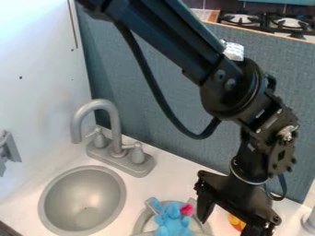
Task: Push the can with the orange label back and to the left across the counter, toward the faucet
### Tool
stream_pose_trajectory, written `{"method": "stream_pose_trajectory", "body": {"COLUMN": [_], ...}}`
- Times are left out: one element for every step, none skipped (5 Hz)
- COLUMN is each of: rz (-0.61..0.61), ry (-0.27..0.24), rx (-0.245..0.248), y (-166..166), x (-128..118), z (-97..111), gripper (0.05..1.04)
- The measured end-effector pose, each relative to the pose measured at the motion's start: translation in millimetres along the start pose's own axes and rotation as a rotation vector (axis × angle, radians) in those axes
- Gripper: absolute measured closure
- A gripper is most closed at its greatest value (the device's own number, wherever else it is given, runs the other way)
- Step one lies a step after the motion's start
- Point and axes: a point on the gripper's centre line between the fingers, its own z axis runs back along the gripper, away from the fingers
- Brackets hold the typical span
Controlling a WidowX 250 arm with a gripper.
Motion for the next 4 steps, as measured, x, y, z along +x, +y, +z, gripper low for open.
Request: {"method": "stream_pose_trajectory", "body": {"rz": [-0.005, -0.049, -0.109, -0.136], "ry": [0.032, 0.015, -0.014, -0.04], "rx": [0.012, -0.045, -0.135, -0.201], "y": [0, -26, -57, -74], "x": [-3, 24, 42, 57], "z": [-10, -19, -18, -21], "gripper": [0.083, 0.083, 0.083, 0.082]}}
